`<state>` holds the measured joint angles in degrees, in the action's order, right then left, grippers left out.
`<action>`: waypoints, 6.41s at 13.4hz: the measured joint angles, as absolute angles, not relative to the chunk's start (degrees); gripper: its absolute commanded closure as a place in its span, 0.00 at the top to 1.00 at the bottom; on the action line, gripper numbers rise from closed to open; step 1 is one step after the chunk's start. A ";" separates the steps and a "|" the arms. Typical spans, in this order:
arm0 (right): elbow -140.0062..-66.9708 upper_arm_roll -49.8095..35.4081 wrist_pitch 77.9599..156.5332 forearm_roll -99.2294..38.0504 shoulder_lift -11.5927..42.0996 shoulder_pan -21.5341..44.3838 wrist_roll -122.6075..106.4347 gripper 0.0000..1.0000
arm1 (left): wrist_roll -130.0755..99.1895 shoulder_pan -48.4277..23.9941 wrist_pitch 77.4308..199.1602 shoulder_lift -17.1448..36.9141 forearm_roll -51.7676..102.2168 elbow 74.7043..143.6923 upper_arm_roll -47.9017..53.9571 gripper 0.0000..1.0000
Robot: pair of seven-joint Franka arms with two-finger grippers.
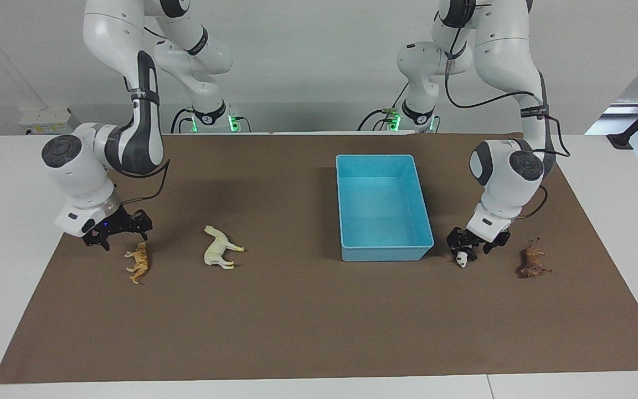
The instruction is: Put all toys into storage box
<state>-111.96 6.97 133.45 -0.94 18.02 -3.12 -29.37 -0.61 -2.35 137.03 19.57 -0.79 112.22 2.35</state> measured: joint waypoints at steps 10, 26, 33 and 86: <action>-111.93 6.70 137.92 -5.16 22.27 -3.36 -31.34 0.51 | -2.09 -2.11 134.54 18.51 -0.82 113.48 1.92 0.00; -97.07 6.49 111.64 -7.08 14.26 -2.83 -21.53 0.00 | -30.68 -25.32 103.50 8.20 -0.79 98.14 4.32 1.00; -85.54 5.70 96.00 -6.51 10.35 8.77 2.36 0.00 | -17.58 -12.11 103.91 7.92 -1.68 98.25 2.59 1.00; -113.77 7.36 139.91 3.00 21.59 17.73 37.74 0.00 | -33.30 -18.25 100.06 9.47 -1.45 93.30 4.86 1.00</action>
